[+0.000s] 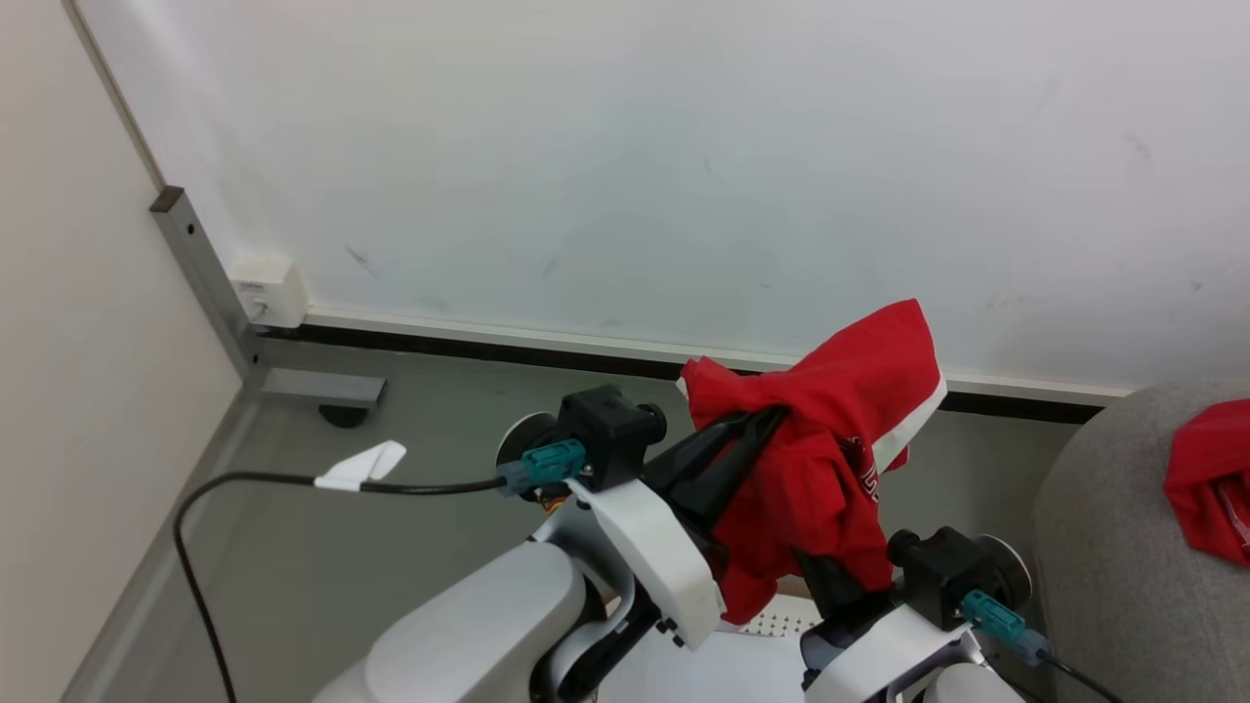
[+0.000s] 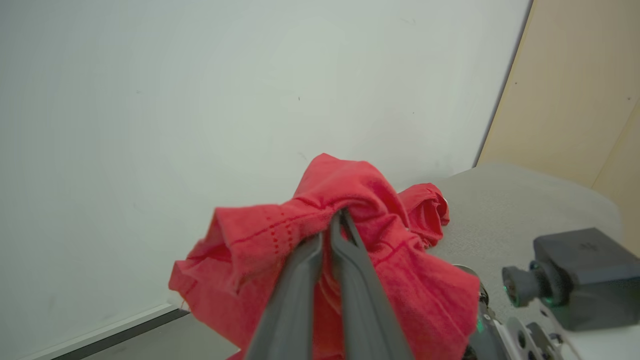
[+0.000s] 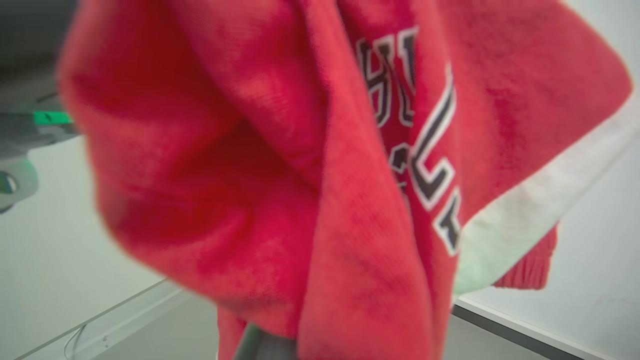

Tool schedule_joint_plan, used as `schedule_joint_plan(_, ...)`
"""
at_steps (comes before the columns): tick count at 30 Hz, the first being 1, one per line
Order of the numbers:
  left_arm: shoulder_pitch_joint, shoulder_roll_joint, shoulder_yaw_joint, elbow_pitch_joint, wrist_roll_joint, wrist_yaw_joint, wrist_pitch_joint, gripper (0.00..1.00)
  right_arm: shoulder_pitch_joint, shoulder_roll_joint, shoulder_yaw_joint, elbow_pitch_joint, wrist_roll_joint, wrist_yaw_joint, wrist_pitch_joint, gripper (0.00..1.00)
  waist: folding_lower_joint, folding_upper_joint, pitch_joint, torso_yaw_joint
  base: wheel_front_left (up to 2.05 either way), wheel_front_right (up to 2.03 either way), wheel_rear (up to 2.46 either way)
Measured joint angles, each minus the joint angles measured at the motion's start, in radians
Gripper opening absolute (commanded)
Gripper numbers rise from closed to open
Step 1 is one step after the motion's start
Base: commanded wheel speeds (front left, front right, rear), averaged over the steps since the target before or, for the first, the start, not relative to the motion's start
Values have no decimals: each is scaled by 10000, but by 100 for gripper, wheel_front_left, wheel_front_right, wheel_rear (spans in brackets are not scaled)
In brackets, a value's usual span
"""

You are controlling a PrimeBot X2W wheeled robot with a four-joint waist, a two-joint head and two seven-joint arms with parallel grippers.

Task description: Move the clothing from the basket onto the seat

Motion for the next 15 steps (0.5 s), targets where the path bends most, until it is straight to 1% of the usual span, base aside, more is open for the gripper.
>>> schedule_joint_plan(9, -13, 94, 10, 12, -29, 15, -79, 0, 3, 0, -245, -282, -167, 0, 0, 0, 0, 0, 73, -302, 0, 0, 0)
schedule_joint_plan(15, -12, 130, -8, -90, -29, 19, -161, 0, 48, 10, -560, -892, -355, 0, 0, 0, -1, 0, 130, -669, 0, 0, 0)
